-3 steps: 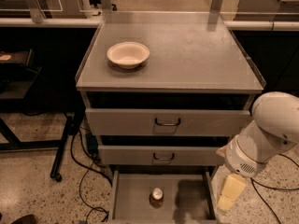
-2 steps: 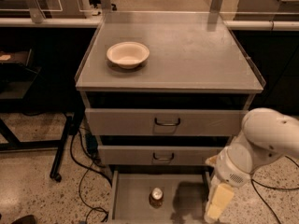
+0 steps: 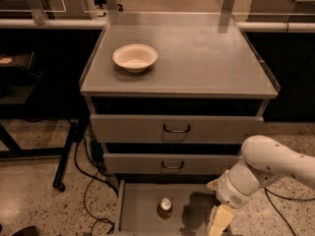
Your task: Pick orange can from bottom drawer and place on counter
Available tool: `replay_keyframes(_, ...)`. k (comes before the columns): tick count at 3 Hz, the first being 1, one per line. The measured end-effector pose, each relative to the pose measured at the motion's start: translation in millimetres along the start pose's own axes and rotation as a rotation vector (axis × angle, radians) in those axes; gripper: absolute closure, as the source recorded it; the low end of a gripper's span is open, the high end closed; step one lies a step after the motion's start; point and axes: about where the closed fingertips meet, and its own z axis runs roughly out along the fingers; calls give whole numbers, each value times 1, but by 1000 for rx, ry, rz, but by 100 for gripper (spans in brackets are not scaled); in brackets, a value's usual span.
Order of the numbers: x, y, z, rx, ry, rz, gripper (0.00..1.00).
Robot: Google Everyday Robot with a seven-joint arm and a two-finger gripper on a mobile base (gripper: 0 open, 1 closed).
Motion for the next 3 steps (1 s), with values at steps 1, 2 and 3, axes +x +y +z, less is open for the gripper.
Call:
replay_keyframes(1,0,0,0,0,0,0,0)
replay_keyframes(2,17,-15,11,10,-111,34,0)
replay_keyframes(3,52,-49,43,24,-221,116,0)
